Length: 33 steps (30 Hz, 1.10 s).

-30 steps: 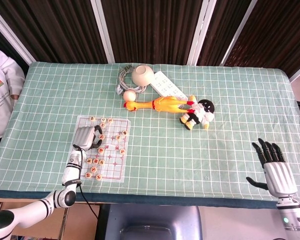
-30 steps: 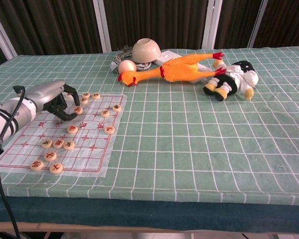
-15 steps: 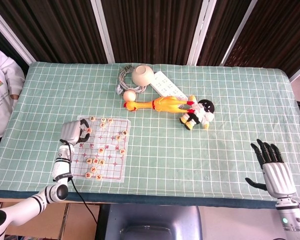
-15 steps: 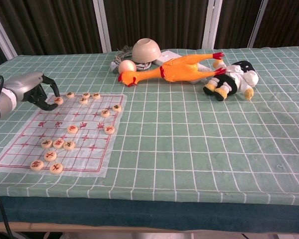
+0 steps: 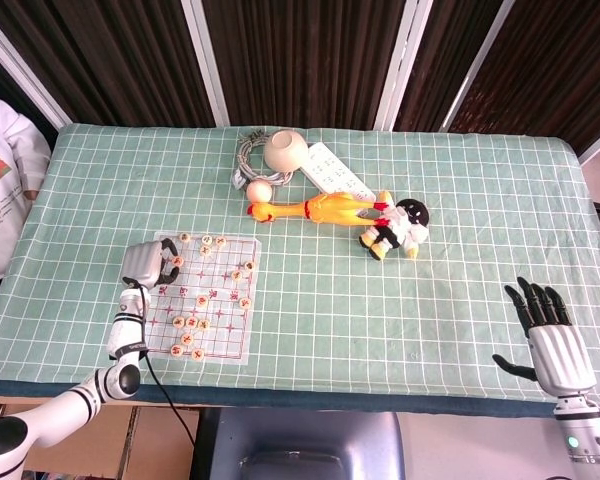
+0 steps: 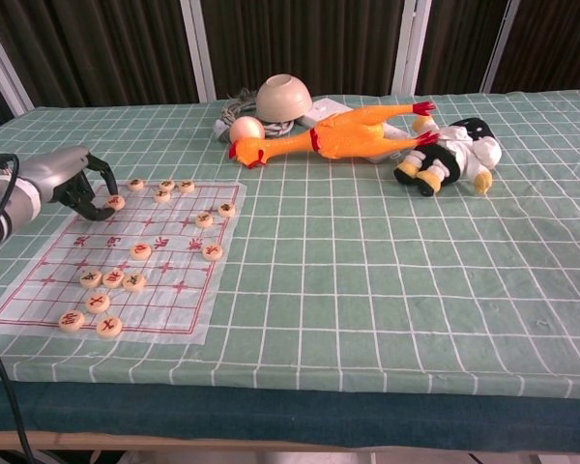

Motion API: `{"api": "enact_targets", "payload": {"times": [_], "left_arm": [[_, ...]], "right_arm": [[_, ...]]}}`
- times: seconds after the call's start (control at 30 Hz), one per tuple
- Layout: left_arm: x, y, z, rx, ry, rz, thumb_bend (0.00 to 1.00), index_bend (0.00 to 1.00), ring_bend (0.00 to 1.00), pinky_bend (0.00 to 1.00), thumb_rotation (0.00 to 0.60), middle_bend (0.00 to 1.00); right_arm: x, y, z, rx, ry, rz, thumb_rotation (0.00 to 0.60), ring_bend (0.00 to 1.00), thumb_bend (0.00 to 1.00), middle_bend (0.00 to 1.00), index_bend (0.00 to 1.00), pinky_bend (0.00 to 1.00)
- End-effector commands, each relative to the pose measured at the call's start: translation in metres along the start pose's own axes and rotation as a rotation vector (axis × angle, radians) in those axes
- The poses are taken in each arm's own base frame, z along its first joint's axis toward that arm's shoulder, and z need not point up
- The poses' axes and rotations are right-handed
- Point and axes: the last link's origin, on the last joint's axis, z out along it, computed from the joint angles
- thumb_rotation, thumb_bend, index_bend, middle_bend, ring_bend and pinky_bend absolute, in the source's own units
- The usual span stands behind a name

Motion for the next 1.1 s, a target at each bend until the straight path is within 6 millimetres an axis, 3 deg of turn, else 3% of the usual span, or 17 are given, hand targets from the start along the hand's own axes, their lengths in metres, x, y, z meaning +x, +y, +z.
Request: {"api": "enact_targets", "payload": {"times": [0.03, 0.33, 0.63, 0.8, 0.93, 1.0, 1.03, 1.1], "left_arm": [[-0.002, 0.001, 0.003, 0.001, -0.003, 0.002, 0.33, 0.52, 1.00, 1.00, 0.600, 1.00], [-0.005, -0.002, 0.005, 0.004, -0.005, 0.016, 0.33, 0.49, 1.00, 1.00, 0.600, 1.00], [-0.005, 0.001, 0.004, -0.012, 0.002, 0.036, 0.35, 0.33, 1.00, 1.00, 0.600, 1.00], [0.000, 0.005, -0.001, -0.044, 0.016, 0.028, 0.35, 0.31, 1.00, 1.00, 0.600, 1.00], [0.025, 0.011, -0.028, -0.155, 0.096, -0.017, 0.34, 0.31, 1.00, 1.00, 0.600, 1.00], [0.047, 0.004, -0.063, -0.242, 0.156, -0.045, 0.34, 0.28, 1.00, 1.00, 0.600, 0.94], [0.055, -0.002, -0.083, -0.278, 0.160, -0.060, 0.35, 0.24, 0.93, 0.98, 0.600, 0.81], [0.069, -0.026, -0.135, -0.332, 0.151, -0.053, 0.35, 0.14, 0.56, 0.80, 0.600, 0.45]], "right_arm": [[0.001, 0.000, 0.000, 0.001, 0.002, 0.000, 0.600, 0.00, 0.11, 0.00, 0.00, 0.00], [0.002, 0.001, 0.000, -0.006, 0.008, -0.001, 0.600, 0.00, 0.11, 0.00, 0.00, 0.00], [0.002, 0.001, -0.001, -0.005, 0.007, -0.001, 0.600, 0.00, 0.11, 0.00, 0.00, 0.00], [0.003, 0.002, -0.001, -0.002, 0.004, 0.006, 0.600, 0.00, 0.11, 0.00, 0.00, 0.00], [0.005, 0.002, -0.002, -0.001, 0.008, 0.013, 0.600, 0.00, 0.12, 0.00, 0.00, 0.00], [0.006, 0.003, -0.004, 0.002, 0.009, 0.011, 0.600, 0.00, 0.11, 0.00, 0.00, 0.00], [0.006, 0.004, -0.005, 0.002, 0.008, 0.007, 0.600, 0.00, 0.11, 0.00, 0.00, 0.00], [0.007, 0.004, -0.007, -0.001, 0.002, -0.008, 0.600, 0.00, 0.11, 0.00, 0.00, 0.00]]}}
